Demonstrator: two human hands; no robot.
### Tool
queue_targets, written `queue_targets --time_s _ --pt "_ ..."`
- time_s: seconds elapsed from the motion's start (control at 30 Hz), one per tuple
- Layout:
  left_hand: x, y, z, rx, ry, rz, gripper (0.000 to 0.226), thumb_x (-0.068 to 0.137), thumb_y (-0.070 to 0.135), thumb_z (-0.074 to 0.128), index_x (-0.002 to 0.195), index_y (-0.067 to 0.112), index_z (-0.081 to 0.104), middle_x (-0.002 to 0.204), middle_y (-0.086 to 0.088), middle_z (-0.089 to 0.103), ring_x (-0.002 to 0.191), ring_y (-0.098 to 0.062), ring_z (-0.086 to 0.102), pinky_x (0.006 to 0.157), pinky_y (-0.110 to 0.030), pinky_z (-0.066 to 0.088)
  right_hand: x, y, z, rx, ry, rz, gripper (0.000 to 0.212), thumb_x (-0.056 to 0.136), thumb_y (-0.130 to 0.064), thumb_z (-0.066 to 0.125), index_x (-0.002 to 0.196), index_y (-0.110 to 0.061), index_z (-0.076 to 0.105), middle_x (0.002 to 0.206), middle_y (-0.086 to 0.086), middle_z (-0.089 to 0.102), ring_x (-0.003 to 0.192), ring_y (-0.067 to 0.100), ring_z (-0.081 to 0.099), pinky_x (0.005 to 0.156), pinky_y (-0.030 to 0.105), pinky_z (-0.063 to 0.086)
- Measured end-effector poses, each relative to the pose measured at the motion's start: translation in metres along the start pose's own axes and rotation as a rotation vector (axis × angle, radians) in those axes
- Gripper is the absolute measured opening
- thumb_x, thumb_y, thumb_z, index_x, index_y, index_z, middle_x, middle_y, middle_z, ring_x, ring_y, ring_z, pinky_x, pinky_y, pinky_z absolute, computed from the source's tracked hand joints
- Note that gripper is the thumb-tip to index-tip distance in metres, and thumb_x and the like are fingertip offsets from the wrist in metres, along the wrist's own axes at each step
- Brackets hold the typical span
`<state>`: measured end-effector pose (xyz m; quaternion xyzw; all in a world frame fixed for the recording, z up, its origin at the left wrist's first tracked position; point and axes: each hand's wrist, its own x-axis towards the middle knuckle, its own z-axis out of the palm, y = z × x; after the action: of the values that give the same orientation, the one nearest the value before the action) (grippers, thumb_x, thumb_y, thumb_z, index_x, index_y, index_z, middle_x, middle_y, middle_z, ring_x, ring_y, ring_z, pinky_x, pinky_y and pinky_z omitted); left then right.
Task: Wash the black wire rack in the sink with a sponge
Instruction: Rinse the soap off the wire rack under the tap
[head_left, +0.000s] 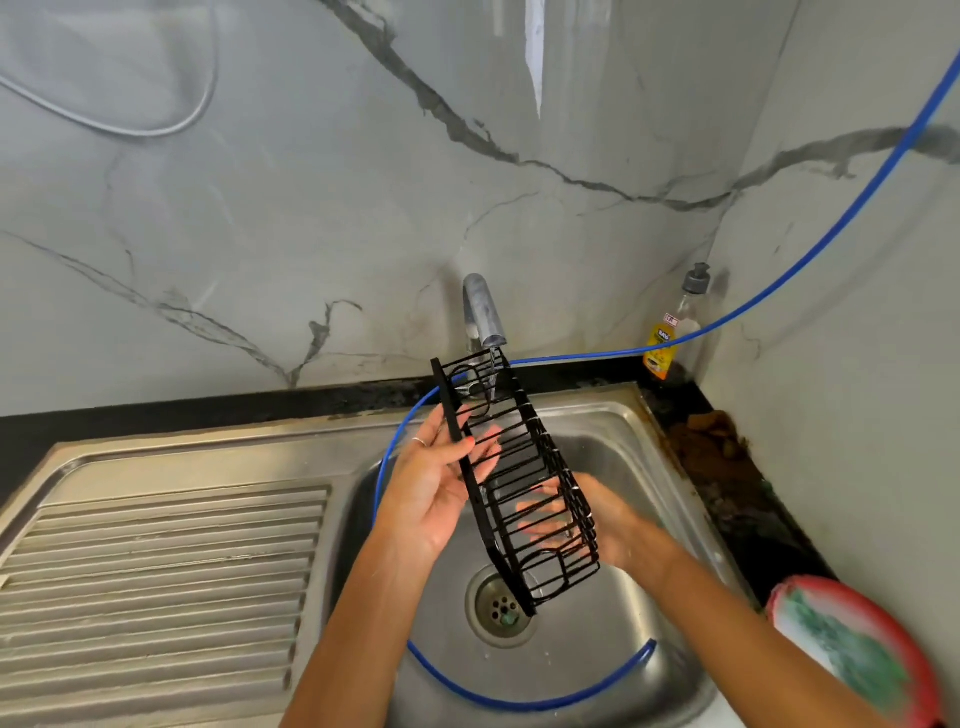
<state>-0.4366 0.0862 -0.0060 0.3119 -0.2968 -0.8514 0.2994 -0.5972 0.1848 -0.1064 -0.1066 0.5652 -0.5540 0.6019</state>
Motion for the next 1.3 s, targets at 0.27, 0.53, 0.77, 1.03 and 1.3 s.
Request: queue_targets --time_s 0.27,0.53,0.77,1.03,1.3 --pt "-0.022 0.007 -0.024 0.138 0.219 0.029 0.025 0.093 -0.003 0.047 0.100 0.018 0.058 0.100 0.000 0.070 0.091 -0.022 0.064 0.074 -0.030 0.046 0.003 -0.031 0.023 -0.266 0.058 -0.050 0.022 0.097 -0.014 0.047 0.100 -0.002 0.064 0.079 0.011 0.068 0.059 0.019 0.065 0.047 0.028 0.053" --pt "-0.047 -0.002 -0.044 0.195 0.318 -0.073 0.041 0.090 0.022 0.061 0.128 0.010 0.052 0.132 -0.010 0.056 0.102 -0.027 0.061 0.089 -0.041 0.046 0.014 -0.072 0.040 -0.795 0.113 -0.204 0.028 0.087 -0.027 0.062 0.103 -0.004 0.066 0.097 0.013 0.068 0.078 0.017 0.058 0.072 0.032 0.049" --pt "-0.056 -0.009 -0.050 0.134 0.359 -0.174 0.093 0.062 0.052 0.069 0.140 0.008 0.041 0.135 -0.020 0.051 0.120 -0.037 0.051 0.085 -0.047 0.047 0.006 -0.106 0.058 -1.098 0.033 -0.359 0.035 0.084 -0.020 0.066 0.118 -0.010 0.062 0.084 0.005 0.068 0.071 0.011 0.060 0.065 0.029 0.051" --pt "-0.057 -0.023 -0.043 -0.043 0.395 -0.214 0.079 0.088 0.052 0.055 0.148 0.007 0.029 0.143 -0.022 0.042 0.125 -0.044 0.046 0.100 -0.055 0.038 -0.007 -0.120 0.068 -1.267 0.024 -0.519 0.044 0.069 -0.023 0.072 0.114 -0.019 0.067 0.091 0.002 0.072 0.089 0.021 0.067 0.084 0.038 0.052" --pt "-0.048 -0.017 -0.029 0.129 0.462 -0.099 0.064 0.091 0.041 0.058 0.145 0.013 0.038 0.149 -0.017 0.036 0.126 -0.042 0.044 0.096 -0.053 0.041 -0.032 -0.111 0.067 -1.536 0.119 -0.619 0.054 0.065 -0.025 0.072 0.114 -0.037 0.052 0.098 -0.009 0.059 0.089 0.015 0.057 0.071 0.030 0.041"
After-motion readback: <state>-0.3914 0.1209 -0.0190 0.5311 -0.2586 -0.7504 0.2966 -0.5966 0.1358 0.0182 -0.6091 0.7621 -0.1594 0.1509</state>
